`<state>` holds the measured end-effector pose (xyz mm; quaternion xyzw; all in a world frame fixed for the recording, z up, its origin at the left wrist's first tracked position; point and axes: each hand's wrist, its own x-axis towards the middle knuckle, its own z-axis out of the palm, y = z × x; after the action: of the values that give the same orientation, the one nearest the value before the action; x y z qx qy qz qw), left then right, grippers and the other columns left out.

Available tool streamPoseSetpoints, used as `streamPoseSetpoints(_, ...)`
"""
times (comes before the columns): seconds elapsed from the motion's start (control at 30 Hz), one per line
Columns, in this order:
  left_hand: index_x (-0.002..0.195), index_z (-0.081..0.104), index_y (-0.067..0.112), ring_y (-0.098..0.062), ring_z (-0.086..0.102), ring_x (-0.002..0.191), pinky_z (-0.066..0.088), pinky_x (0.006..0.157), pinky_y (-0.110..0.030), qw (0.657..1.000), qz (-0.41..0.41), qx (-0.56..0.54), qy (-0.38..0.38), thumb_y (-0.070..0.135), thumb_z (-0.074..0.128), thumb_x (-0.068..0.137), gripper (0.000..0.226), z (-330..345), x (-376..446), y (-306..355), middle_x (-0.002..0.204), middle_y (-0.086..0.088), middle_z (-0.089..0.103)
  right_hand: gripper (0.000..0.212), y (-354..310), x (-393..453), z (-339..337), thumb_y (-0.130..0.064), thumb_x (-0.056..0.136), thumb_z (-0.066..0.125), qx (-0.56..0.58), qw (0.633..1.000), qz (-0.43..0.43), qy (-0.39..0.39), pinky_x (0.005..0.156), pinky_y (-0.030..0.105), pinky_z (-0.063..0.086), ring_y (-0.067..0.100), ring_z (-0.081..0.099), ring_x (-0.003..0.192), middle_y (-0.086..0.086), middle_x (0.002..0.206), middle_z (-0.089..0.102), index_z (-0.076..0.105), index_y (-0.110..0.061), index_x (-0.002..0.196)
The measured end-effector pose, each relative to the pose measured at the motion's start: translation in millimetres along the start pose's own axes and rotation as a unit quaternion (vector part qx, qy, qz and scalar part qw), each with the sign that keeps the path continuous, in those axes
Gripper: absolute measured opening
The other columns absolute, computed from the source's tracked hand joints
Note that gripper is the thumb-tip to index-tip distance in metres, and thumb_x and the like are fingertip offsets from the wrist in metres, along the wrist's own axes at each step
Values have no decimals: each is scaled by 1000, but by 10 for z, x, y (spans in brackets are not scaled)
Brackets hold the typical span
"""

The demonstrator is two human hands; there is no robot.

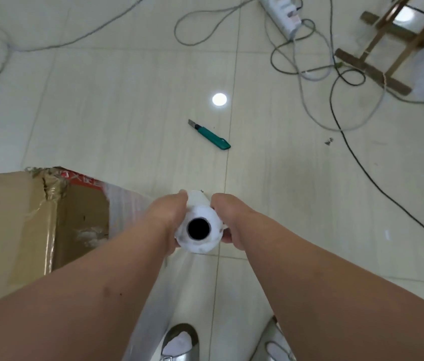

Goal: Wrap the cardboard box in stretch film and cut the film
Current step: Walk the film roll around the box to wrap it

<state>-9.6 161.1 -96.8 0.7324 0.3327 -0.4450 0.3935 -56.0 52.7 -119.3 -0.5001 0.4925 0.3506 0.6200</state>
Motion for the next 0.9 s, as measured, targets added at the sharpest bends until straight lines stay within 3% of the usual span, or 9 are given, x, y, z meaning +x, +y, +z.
streamPoseSetpoints(0.07, 111, 59, 10, -26, 63, 82, 53, 68, -36, 999, -25, -47, 0, 35, 48, 99, 30, -13, 15, -85, 92, -8, 66, 23, -47, 61, 50, -33, 91, 41, -46, 999, -24, -12, 82, 33, 52, 22, 60, 87, 5, 102, 65, 56, -17, 97)
streamPoseSetpoints(0.13, 117, 60, 4, -30, 67, 94, 54, 77, -35, 997, -32, -66, -15, 31, 52, 98, 34, 5, 37, -158, 102, -13, 68, 29, -84, 67, 68, -46, 89, 50, -98, 994, -34, -24, 91, 37, 52, 24, 63, 93, 4, 103, 66, 57, -20, 100)
streamPoseSetpoints(0.2, 121, 59, 5, -33, 65, 108, 53, 85, -37, 997, -23, -74, -19, 34, 53, 97, 38, 0, 34, -153, 112, -15, 67, 28, -134, 53, 55, -47, 89, 57, -125, 990, -47, -49, 76, 33, 51, 21, 62, 79, 2, 86, 64, 55, -21, 84)
streamPoseSetpoints(0.27, 122, 61, 10, -32, 68, 103, 55, 87, -38, 994, -50, -93, -41, 42, 55, 92, 44, -17, 91, -123, 110, -10, 70, 29, -198, 38, 51, -46, 90, 58, -128, 989, -49, -62, 62, 27, 45, 18, 57, 67, 1, 78, 60, 54, -19, 78)
streamPoseSetpoints(0.4, 109, 65, 20, -20, 69, 88, 48, 63, -30, 992, -80, -91, -36, 59, 44, 92, 47, -84, 78, 25, 104, -4, 73, 36, -354, 71, 160, -50, 87, 55, -146, 987, -38, -60, 69, 29, 52, 22, 65, 82, 4, 98, 68, 61, -19, 105)
streamPoseSetpoints(0.47, 116, 62, 17, -23, 67, 98, 52, 78, -33, 993, -79, -79, -33, 61, 42, 93, 53, -104, 99, 113, 112, -5, 70, 40, -426, 108, 212, -49, 85, 52, -158, 986, -31, -51, 79, 35, 55, 26, 69, 91, 8, 104, 71, 63, -19, 109)
streamPoseSetpoints(0.53, 117, 60, 14, -25, 64, 104, 48, 92, -35, 996, -62, -60, -27, 61, 42, 93, 56, -130, 117, 230, 117, -5, 68, 39, -532, 142, 233, -49, 83, 48, -171, 984, -13, -45, 74, 34, 56, 27, 70, 82, 9, 98, 74, 67, -18, 100)
streamPoseSetpoints(0.7, 129, 54, 8, -32, 55, 118, 43, 100, -39, 995, 13, 95, 24, 53, 40, 97, 57, -245, 220, 731, 131, -13, 58, 50, -929, 253, 260, -45, 88, 39, -178, 983, 14, -29, 49, 24, 48, 29, 66, 66, 16, 94, 74, 67, -10, 111)
streamPoseSetpoints(0.9, 131, 54, 3, -33, 54, 120, 43, 103, -39, 967, 95, 234, 30, 34, 30, 105, 47, -414, 350, 1205, 131, -17, 57, 52, -1414, 264, 386, -52, 91, 33, -238, 969, 9, -63, 51, 24, 38, 28, 64, 65, 15, 81, 70, 66, -12, 97)
